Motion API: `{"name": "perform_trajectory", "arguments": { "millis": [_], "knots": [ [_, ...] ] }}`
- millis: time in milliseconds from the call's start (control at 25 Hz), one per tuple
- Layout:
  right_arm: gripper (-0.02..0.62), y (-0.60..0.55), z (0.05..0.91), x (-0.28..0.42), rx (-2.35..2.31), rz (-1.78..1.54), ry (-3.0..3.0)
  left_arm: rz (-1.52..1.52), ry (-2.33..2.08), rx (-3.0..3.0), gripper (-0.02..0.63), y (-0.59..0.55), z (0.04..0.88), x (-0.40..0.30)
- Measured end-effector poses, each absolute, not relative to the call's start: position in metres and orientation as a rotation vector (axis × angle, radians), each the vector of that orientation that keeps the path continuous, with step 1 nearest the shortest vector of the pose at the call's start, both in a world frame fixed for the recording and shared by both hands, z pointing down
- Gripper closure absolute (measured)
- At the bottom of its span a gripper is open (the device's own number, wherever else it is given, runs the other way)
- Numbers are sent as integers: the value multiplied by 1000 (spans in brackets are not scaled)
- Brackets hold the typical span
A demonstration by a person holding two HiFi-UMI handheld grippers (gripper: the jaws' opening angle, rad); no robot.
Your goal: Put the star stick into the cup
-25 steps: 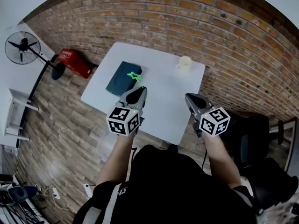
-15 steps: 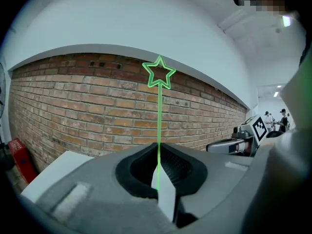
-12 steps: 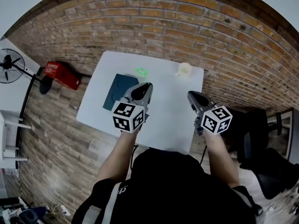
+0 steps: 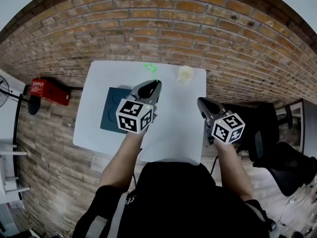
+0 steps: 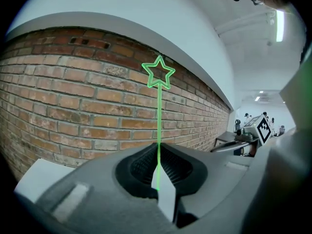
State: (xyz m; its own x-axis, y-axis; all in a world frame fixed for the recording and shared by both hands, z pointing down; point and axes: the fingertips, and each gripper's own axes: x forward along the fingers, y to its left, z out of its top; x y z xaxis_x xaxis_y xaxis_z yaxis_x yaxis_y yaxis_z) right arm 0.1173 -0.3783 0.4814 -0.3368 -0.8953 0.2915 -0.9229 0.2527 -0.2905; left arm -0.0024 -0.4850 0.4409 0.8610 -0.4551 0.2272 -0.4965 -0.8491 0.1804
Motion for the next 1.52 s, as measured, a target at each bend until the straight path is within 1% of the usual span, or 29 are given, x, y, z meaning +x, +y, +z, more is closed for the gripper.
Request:
{"name": "perform_trajectory", "arguments": {
  "millis": [280,760,1160,1520],
  "knots": [
    [595,-399,497,165,1787,690,-2420,288,-677,2813,584,-508,445,58],
    [595,-429,548,190,1694,838,-2425,306,-641,2796,584,-551,480,127],
    [595,-435,582,194,1646,941,-2408,293,-622,2735,584,-573,517,161],
    [595,-423,590,218,1692,954,-2358,389,-623,2706,583,-577,559,174]
  ]
}}
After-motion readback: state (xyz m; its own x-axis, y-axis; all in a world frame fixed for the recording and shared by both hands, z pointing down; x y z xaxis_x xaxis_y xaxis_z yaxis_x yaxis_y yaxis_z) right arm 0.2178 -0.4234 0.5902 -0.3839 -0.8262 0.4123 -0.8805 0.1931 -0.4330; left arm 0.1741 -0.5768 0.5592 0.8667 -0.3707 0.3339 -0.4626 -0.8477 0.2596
